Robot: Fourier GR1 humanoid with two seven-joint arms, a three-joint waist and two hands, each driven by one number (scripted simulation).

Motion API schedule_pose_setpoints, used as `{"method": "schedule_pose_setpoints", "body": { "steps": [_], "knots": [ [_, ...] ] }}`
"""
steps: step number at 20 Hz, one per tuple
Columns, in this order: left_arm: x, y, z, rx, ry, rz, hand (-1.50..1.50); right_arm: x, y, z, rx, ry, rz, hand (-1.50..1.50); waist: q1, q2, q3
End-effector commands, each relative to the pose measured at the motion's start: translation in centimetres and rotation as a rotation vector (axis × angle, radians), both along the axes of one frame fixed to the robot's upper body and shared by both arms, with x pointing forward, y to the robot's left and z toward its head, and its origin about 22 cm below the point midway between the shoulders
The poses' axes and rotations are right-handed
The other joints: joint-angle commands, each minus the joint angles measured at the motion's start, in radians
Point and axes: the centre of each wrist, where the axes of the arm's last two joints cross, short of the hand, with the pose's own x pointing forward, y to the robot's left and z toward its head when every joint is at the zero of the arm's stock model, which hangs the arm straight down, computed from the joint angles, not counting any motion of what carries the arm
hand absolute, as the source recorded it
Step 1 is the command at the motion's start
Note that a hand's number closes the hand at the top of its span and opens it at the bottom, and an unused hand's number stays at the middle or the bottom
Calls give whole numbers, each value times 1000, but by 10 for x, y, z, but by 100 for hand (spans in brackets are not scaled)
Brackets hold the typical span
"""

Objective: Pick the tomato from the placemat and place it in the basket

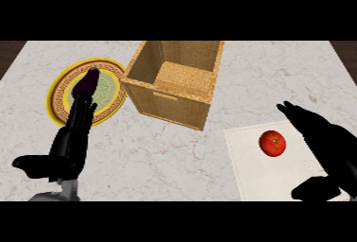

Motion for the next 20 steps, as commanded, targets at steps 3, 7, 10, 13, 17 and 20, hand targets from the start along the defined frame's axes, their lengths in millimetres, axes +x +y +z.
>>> {"method": "schedule_pose_setpoints", "body": {
  "steps": [3, 7, 10, 13, 17, 20],
  "knots": [
    [12, -5, 26, 11, 3, -5, 0, 20, 7, -12, 7, -22, -5, -150, 1, 0, 0],
    [10, 7, 7, -10, -9, -1, 0, 24, 14, -33, 0, 16, -10, -150, 1, 1, 0],
    [1, 12, 0, 2, -3, -7, 0, 18, 5, -28, -22, 32, -26, -150, -1, 0, 0],
    [-6, -8, -9, -7, 3, -10, 0, 23, -2, -35, -17, 18, -30, -150, -1, 0, 0],
    [-2, 18, 4, 4, -14, 5, 0, 25, -11, -57, -24, 49, -19, -150, 0, 0, 0],
    [4, 18, -8, -3, 4, 12, 0, 33, -5, -67, -53, 78, -15, -150, 0, 1, 0]
  ]
}}
